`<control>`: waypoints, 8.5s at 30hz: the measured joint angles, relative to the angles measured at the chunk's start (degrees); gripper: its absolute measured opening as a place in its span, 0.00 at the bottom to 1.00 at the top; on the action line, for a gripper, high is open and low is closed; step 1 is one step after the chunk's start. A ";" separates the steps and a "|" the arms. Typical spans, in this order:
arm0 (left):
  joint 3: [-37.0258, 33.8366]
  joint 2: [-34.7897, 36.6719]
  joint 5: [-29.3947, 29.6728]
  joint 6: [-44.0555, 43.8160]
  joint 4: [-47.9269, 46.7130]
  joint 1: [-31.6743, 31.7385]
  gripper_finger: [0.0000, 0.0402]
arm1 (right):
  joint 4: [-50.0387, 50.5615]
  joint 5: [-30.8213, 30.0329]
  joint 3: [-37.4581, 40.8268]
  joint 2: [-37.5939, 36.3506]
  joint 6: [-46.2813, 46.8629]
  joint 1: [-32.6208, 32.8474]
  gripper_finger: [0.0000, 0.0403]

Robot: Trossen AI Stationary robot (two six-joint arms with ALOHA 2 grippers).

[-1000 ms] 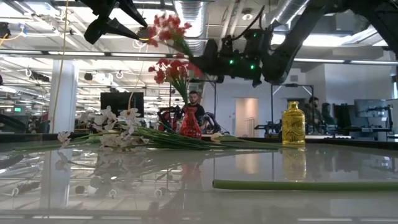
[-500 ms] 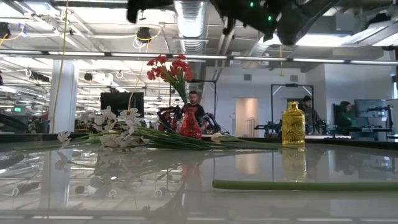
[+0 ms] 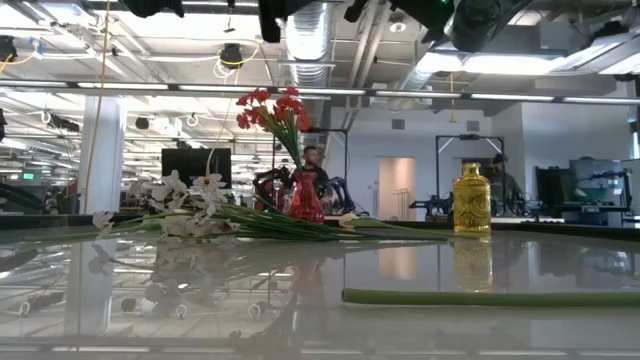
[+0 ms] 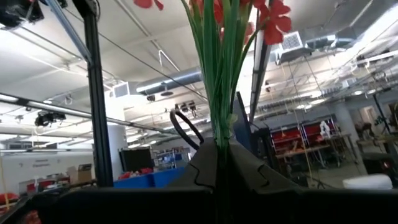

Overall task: Sort flowers into vase by color
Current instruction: Put the red flowers into the red vase

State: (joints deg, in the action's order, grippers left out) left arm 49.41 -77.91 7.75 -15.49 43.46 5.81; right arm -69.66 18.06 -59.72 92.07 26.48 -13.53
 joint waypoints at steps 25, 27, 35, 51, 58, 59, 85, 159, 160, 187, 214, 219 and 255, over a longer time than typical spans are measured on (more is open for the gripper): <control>4.58 -3.26 -5.28 -0.19 -9.09 1.37 0.42 | 9.36 0.22 0.02 0.07 -1.48 1.17 0.10; 4.58 -3.26 -4.87 0.20 -9.02 1.40 0.40 | 9.35 0.22 0.02 0.04 -1.46 1.17 0.10; 4.55 -3.26 -3.64 3.43 -6.79 1.37 0.04 | 9.21 0.26 0.02 0.07 -1.45 1.10 0.15; 4.55 12.13 -4.47 -3.33 -34.88 2.81 0.00 | 27.09 14.95 0.00 -6.78 -0.57 -5.43 0.46; 4.55 12.30 -9.86 -8.29 -41.45 3.01 0.00 | 42.95 13.70 -4.61 -4.57 -7.68 -4.21 0.63; 4.53 11.73 -10.76 -8.81 -41.77 3.03 0.00 | 44.31 13.68 -5.51 -4.21 -9.05 -3.87 0.63; 4.52 5.90 -10.26 -9.09 -44.59 3.03 0.00 | 54.05 10.56 -8.57 -0.95 -12.89 -2.26 0.60; 31.47 -37.68 -3.56 58.72 -74.42 6.99 0.40 | 100.83 22.04 -5.64 -20.35 -22.12 -6.37 0.29; 32.35 -38.25 -4.69 59.86 -75.72 7.53 0.40 | 101.14 21.74 -5.63 -20.34 -22.05 -5.96 0.29; 30.43 -21.29 -17.64 38.73 -75.95 11.74 0.00 | 104.03 16.25 -5.62 -29.87 -22.53 -5.00 0.29; 6.04 -17.20 -9.04 21.18 -7.89 21.70 0.00 | 105.74 7.26 -5.62 -36.59 -23.43 -4.58 0.29; 6.10 -17.84 -8.78 22.10 -7.92 21.55 0.00 | 106.16 7.30 -5.62 -36.59 -22.42 -4.54 0.29; 1.14 -17.90 -4.12 22.32 -8.13 21.55 0.19 | 106.96 7.28 -5.62 -36.59 -21.55 -4.62 0.29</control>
State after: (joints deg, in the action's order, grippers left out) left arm 50.54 -95.81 3.62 6.83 35.33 27.35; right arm 37.30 25.34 -65.34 55.48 4.93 -18.15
